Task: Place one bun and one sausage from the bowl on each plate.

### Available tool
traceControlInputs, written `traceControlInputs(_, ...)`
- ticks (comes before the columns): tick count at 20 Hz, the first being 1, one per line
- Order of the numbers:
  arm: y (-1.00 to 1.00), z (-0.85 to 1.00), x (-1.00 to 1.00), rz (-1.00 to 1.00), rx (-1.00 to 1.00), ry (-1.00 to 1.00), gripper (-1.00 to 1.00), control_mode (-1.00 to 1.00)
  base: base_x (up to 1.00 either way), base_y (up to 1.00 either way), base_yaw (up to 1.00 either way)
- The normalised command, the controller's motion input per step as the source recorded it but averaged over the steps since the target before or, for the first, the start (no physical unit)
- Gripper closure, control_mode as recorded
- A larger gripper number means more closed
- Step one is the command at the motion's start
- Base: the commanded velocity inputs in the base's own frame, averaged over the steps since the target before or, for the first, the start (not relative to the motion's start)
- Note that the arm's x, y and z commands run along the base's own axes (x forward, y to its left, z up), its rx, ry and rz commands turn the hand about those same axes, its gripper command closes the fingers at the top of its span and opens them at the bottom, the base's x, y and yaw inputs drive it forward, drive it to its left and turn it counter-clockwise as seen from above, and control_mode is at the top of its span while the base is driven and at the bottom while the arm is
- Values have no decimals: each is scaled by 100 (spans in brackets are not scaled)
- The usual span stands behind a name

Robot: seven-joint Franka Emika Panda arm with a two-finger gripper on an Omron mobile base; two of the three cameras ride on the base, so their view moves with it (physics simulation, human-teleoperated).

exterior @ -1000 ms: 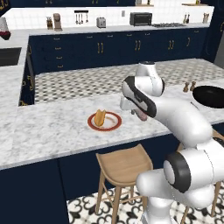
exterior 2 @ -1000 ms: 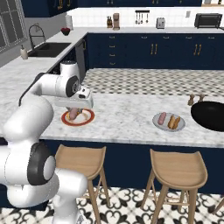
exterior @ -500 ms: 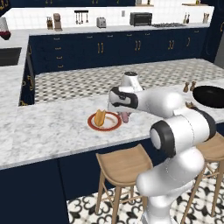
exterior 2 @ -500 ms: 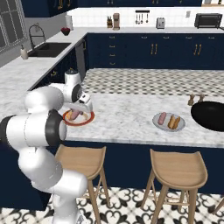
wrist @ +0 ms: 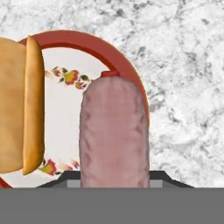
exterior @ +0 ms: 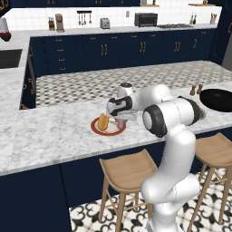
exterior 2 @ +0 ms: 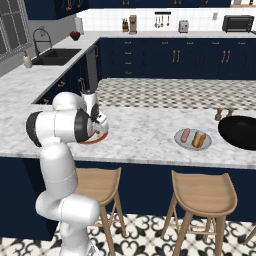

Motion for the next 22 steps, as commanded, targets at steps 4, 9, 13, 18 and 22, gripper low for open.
traceControlInputs(4,15,-47,42,-7,1,0,100,-100,0,0,0)
traceControlInputs(9,4,-34,27,-5,0,0,100,-100,0,0,0)
traceControlInputs(13,0,-17,12,-3,0,0,-100,-100,0,0,0)
traceControlInputs(18,0,4,0,0,2,-1,-100,-100,0,0,0)
traceControlInputs(22,-7,39,-14,0,2,-5,-100,-100,0,0,0)
